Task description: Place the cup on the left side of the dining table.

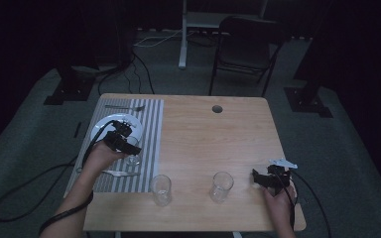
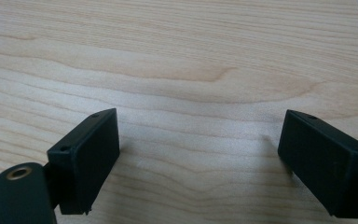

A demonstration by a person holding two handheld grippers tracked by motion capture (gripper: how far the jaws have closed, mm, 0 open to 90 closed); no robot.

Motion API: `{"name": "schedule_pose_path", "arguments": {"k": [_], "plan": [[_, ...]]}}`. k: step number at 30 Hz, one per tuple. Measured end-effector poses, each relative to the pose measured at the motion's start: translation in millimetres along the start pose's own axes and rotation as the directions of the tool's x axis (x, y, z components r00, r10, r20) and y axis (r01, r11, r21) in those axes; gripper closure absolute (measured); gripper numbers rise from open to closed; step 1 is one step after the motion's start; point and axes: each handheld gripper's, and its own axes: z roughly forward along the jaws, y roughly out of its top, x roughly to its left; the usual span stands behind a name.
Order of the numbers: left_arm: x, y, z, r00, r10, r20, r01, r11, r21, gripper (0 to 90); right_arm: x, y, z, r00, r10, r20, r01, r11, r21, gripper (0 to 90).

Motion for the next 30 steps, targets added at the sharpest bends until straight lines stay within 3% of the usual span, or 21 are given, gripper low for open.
{"name": "schedule_pose_path", "arguments": {"k": [4, 13, 18, 22, 26, 30], "plan": [[0.3, -1.1, 6.8, 0.9996, -0.002, -0.029, 0.002, 0.9998, 0.019, 28.6, 0.1, 0.0, 0.0, 1.0000, 0.001, 0.000, -0.001, 1.000, 0.000, 12.2], [3.7, -6.5, 9.3, 0.9990, -0.029, -0.033, 0.027, 0.9979, -0.059, 28.3, 0.1, 0.0, 0.0, 1.0000, 0.001, 0.000, -0.001, 1.000, 0.000, 12.2], [4.2, -9.7, 8.3, 0.9986, -0.044, -0.030, 0.042, 0.9974, -0.058, 28.1, 0.0, 0.0, 0.0, 1.0000, 0.000, 0.000, 0.000, 1.000, 0.000, 12.2], [3.6, -13.5, 7.9, 0.9980, -0.057, -0.028, 0.054, 0.9949, -0.085, 28.1, 0.0, 0.0, 0.0, 1.0000, 0.000, 0.000, 0.000, 1.000, 0.000, 12.2], [3.8, -15.7, 8.8, 0.9960, -0.087, -0.022, 0.085, 0.9925, -0.088, 27.8, 0.0, 0.0, 0.0, 1.0000, -0.001, 0.001, 0.001, 1.000, 0.000, 12.2], [2.6, -18.4, 11.6, 0.9961, -0.087, -0.008, 0.087, 0.9931, -0.080, 19.3, 0.0, 0.0, 0.0, 1.0000, -0.001, 0.000, 0.001, 1.000, 0.000, 12.2]]}}
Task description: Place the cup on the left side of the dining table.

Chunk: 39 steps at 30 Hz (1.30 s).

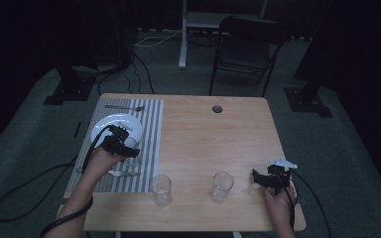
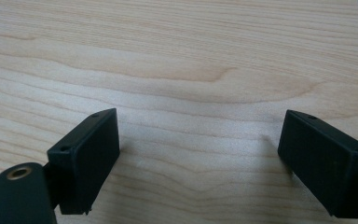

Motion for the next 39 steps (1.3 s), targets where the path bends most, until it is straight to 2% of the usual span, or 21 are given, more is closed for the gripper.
{"name": "schedule_pose_path", "arguments": {"k": [2, 7, 11, 14, 16, 19, 20, 21, 23, 29, 34, 39], "plan": [[0.2, -2.0, 0.5, 1.0000, -0.007, -0.002, 0.007, 1.0000, -0.006, 19.1, 0.0, 0.0, 0.0, 1.0000, 0.000, 0.000, 0.000, 1.000, 0.001, 12.2], [3.9, -9.6, 1.2, 0.9987, -0.040, 0.032, 0.040, 0.9990, -0.017, 11.0, 0.1, 0.0, 0.0, 1.0000, 0.001, 0.000, -0.001, 1.000, 0.000, 12.2], [5.1, -17.3, 0.9, 0.9973, -0.064, 0.038, 0.065, 0.9974, -0.032, 9.9, 0.0, 0.0, 0.0, 1.0000, 0.000, 0.000, 0.000, 1.000, 0.000, 12.2], [5.3, -23.7, 0.4, 0.9952, -0.084, 0.051, 0.086, 0.9949, -0.052, 2.3, 0.0, 0.0, 0.0, 1.0000, 0.000, 0.000, 0.000, 1.000, 0.000, 12.2], [5.7, -28.9, -1.6, 0.9949, -0.093, 0.040, 0.096, 0.9925, -0.076, 2.2, 0.0, 0.0, 0.0, 1.0000, 0.000, 0.000, 0.000, 1.000, 0.000, 12.2], [7.4, -37.4, -5.1, 0.9918, -0.126, 0.021, 0.128, 0.9844, -0.121, 2.3, 0.2, -0.2, -0.3, 1.0000, 0.003, 0.002, -0.003, 1.000, 0.001, 12.2], [7.4, -37.4, -5.1, 0.9918, -0.126, 0.021, 0.128, 0.9844, -0.121, 2.3, 0.2, -0.2, -0.3, 1.0000, 0.003, 0.002, -0.003, 1.000, 0.001, 12.2], [8.3, -43.2, -5.7, 0.9893, -0.145, 0.012, 0.146, 0.9800, -0.135, 2.3, 0.2, -0.2, -0.3, 1.0000, 0.003, 0.002, -0.003, 1.000, 0.001, 12.2], [8.0, -49.3, -5.4, 0.9887, -0.150, -0.008, 0.147, 0.9781, -0.148, 2.3, 0.2, -0.2, -0.3, 1.0000, 0.003, 0.002, -0.003, 1.000, 0.001, 12.2], [8.9, -65.9, -0.2, 0.9872, -0.157, -0.030, 0.151, 0.9796, -0.132, 2.3, 0.2, -0.3, -0.4, 1.0000, 0.002, 0.002, -0.002, 1.000, 0.001, 12.2], [9.3, -79.1, 1.9, 0.9831, -0.180, -0.034, 0.173, 0.9738, -0.148, 2.3, 0.4, -0.5, -0.6, 1.0000, 0.005, 0.003, -0.005, 1.000, 0.002, 12.2], [6.5, -92.8, 4.2, 0.9818, -0.182, -0.054, 0.172, 0.9729, -0.154, 2.2, 0.5, -0.4, -0.7, 1.0000, 0.006, 0.003, -0.006, 1.000, 0.002, 12.2]]}}
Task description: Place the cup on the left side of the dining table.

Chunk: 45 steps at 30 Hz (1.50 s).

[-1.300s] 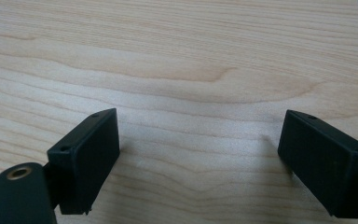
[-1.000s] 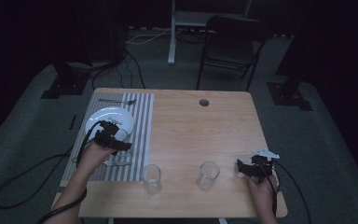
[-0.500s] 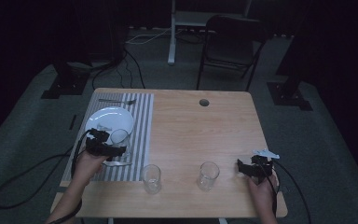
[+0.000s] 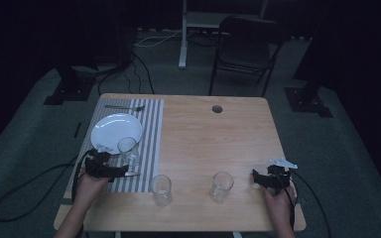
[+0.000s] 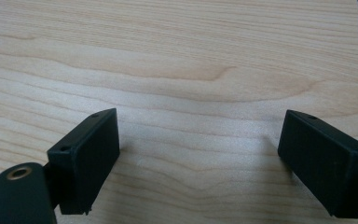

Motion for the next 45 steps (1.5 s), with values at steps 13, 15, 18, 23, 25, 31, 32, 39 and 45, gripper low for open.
{"name": "schedule_pose_path", "arguments": {"k": [13, 15, 18, 23, 25, 31, 32, 39, 45], "plan": [[3.3, -35.7, -2.0, 0.9976, 0.018, -0.067, -0.019, 0.9998, -0.008, 2.2, 0.1, 0.1, -0.1, 1.0000, 0.001, 0.000, -0.001, 1.000, 0.001, 12.2], [3.8, -39.9, -2.2, 0.9967, 0.016, -0.080, -0.017, 0.9998, -0.007, 2.2, 0.1, 0.0, -0.1, 1.0000, 0.001, 0.000, -0.001, 1.000, 0.000, 12.2], [4.4, -46.7, -2.8, 0.9952, 0.002, -0.098, -0.004, 0.9998, -0.018, 2.1, 0.1, 0.1, -0.1, 1.0000, 0.001, 0.000, -0.001, 1.000, 0.000, 12.2], [7.1, -55.4, -3.3, 0.9941, -0.018, -0.107, 0.015, 0.9994, -0.032, 2.2, 0.1, 0.1, -0.1, 1.0000, 0.001, 0.000, -0.001, 1.000, 0.000, 12.2], [10.7, -60.8, -4.0, 0.9939, -0.043, -0.102, 0.040, 0.9985, -0.038, 2.1, 0.1, 0.0, -0.1, 1.0000, 0.001, 0.000, -0.001, 1.000, 0.000, 12.2], [15.7, -71.7, -3.8, 0.9916, -0.052, -0.119, 0.048, 0.9983, -0.034, 2.1, 0.1, 0.1, -0.1, 1.0000, 0.001, 0.000, -0.001, 1.000, 0.001, 12.2], [16.4, -72.9, -4.3, 0.9905, -0.052, -0.127, 0.048, 0.9982, -0.037, 2.1, 0.1, 0.1, -0.1, 1.0000, 0.001, 0.000, -0.001, 1.000, 0.001, 12.2], [25.1, -80.5, -6.7, 0.9911, -0.075, -0.110, 0.069, 0.9962, -0.053, 0.9, 0.1, 0.1, -0.1, 1.0000, 0.001, 0.000, -0.001, 1.000, 0.001, 12.2], [25.5, -85.3, -6.3, 0.9907, -0.077, -0.112, 0.067, 0.9935, -0.092, 0.7, 0.1, 0.1, -0.1, 1.0000, 0.001, 0.000, -0.001, 1.000, 0.000, 12.2]]}}
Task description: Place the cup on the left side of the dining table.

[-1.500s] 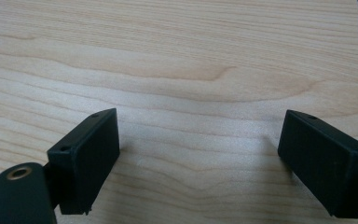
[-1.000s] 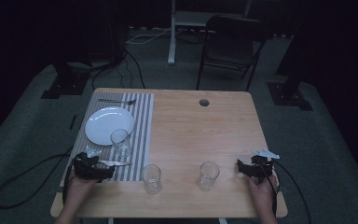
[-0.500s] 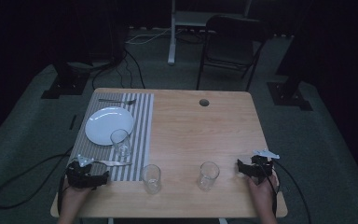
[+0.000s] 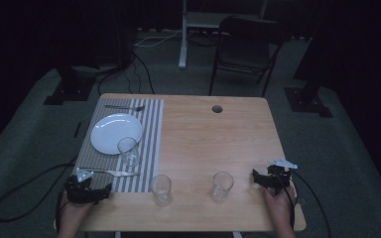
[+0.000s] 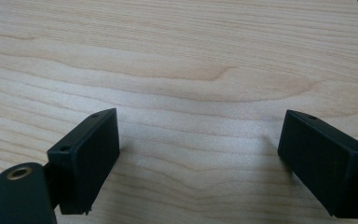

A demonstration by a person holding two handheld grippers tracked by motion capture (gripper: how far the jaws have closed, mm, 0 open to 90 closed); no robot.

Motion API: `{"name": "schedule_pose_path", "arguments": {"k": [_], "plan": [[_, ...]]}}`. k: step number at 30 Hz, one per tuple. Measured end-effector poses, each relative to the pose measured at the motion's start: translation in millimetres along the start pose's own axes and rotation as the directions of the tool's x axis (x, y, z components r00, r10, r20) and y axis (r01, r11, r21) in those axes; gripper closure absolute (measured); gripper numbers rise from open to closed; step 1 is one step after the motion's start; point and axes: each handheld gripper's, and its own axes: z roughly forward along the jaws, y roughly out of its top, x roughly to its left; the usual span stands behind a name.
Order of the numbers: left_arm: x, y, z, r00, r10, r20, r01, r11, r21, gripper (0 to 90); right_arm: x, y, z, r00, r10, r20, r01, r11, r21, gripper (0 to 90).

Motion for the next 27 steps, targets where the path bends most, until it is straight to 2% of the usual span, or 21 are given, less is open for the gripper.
{"name": "schedule_pose_path", "arguments": {"k": [2, 10, 27], "plan": [[-0.4, -1.5, -0.1, 1.0000, -0.002, -0.002, 0.002, 0.9999, -0.012, 0.6, 0.0, 0.0, 0.0, 1.0000, 0.000, 0.000, 0.000, 1.000, 0.000, 12.2], [1.2, -2.4, -0.9, 1.0000, 0.004, 0.007, -0.004, 0.9999, -0.011, 0.8, 0.0, 0.0, 0.0, 1.0000, 0.000, 0.000, 0.000, 1.000, 0.000, 12.2], [0.3, -2.0, -0.6, 1.0000, -0.003, -0.001, 0.003, 0.9999, -0.010, 0.8, 0.0, 0.0, 0.0, 1.0000, 0.000, 0.000, 0.000, 1.000, 0.000, 12.2]]}}
